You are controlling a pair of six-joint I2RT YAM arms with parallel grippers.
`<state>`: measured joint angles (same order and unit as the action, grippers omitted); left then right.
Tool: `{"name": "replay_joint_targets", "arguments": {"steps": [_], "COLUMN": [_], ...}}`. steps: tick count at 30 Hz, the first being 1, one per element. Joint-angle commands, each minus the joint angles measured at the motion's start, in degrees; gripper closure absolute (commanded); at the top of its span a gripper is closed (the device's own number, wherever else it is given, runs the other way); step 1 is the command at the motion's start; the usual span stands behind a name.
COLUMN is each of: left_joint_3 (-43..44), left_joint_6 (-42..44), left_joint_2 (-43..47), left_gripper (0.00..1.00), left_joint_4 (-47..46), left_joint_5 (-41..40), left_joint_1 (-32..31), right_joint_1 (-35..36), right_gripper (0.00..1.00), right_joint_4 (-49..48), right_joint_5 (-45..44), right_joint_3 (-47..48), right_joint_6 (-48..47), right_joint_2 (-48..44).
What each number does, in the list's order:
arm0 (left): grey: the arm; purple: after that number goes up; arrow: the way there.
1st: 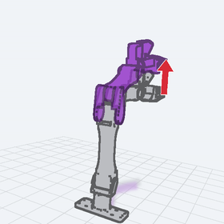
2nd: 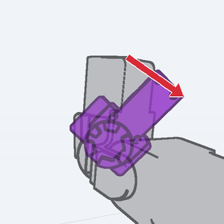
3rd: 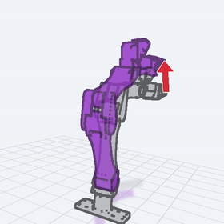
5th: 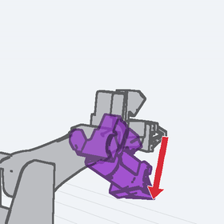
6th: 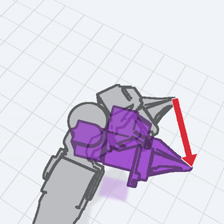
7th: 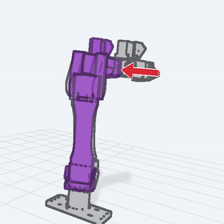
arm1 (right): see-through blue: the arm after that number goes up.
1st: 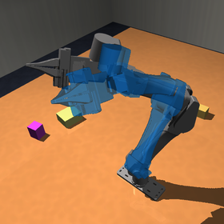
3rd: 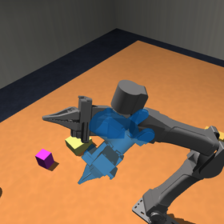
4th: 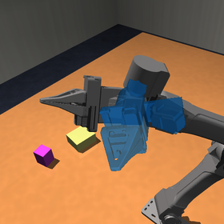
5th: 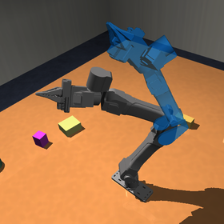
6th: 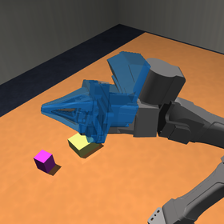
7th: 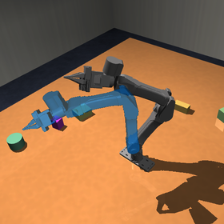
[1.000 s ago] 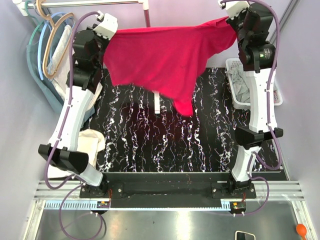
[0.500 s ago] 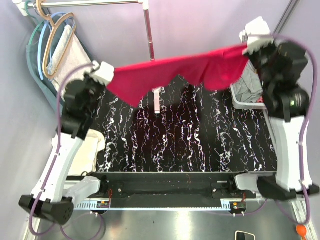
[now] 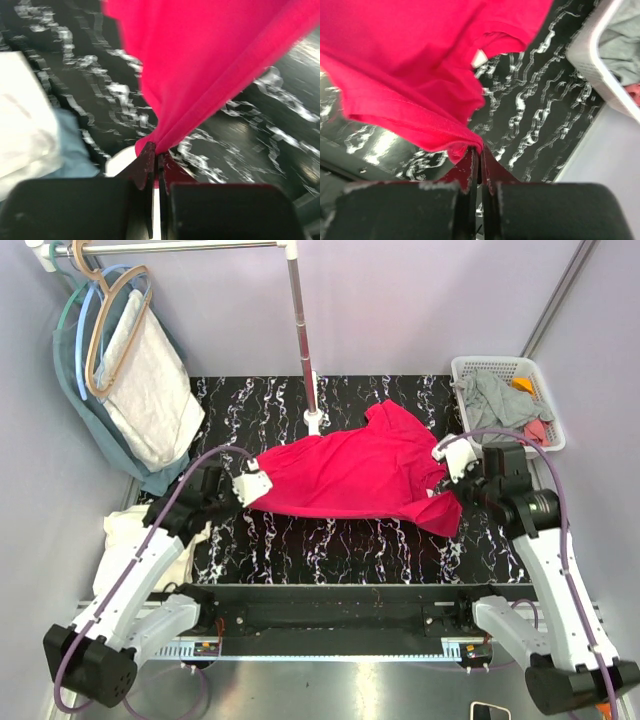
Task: Fold and stack the t-shirts
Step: Flatten the tshirt out
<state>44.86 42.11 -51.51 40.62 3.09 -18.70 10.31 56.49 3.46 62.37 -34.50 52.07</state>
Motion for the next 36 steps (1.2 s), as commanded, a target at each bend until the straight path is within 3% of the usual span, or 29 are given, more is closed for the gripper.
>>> {"name": "replay_joint_targets", "arguments": {"steps": [1, 7, 14, 23, 29, 36], "left_joint_3": [5.7, 7.3, 2.8, -2.4, -3.3, 3.3], "left_joint_6": [1.5, -1.0, -3.3, -5.2, -7.5, -9.5], "left_joint_2": [-1.4, -8.0, -8.9, -8.7, -9.0, -8.4], "left_gripper": [1.00, 1.00, 1.00, 1.00, 1.00, 1.00], "left_joint_4": [11.7, 17.2, 17.4, 18.9, 19.0, 13.6], "left_joint_5": [6.7, 2.5, -2.1, -4.9, -3.4, -9.5], "left_joint_1": [-2.0, -8.7, -15.3, -18.5, -20.2, -20.7], "right_joint_1": [-0.5, -0.5, -0.5, -0.5, -0.4, -0.4], "right_gripper": [1.00, 1.00, 1.00, 0.96, 1.00, 1.00], "right_joint_4": [4.7, 9.3, 13.1, 17.9, 17.5, 10.9], "right_joint_5": [8.3, 11.5, 11.5, 12.1, 11.0, 6.3], "right_joint_3": [-1.3, -1.5, -2.2, -5.8, -7.4, -1.0], "right_joint_6": [1.0, -0.9, -5.1, -8.0, -8.1, -5.9], "right_joint_2": [-4.1, -3.2, -4.6, -5.3, -5.8, -4.2]}}
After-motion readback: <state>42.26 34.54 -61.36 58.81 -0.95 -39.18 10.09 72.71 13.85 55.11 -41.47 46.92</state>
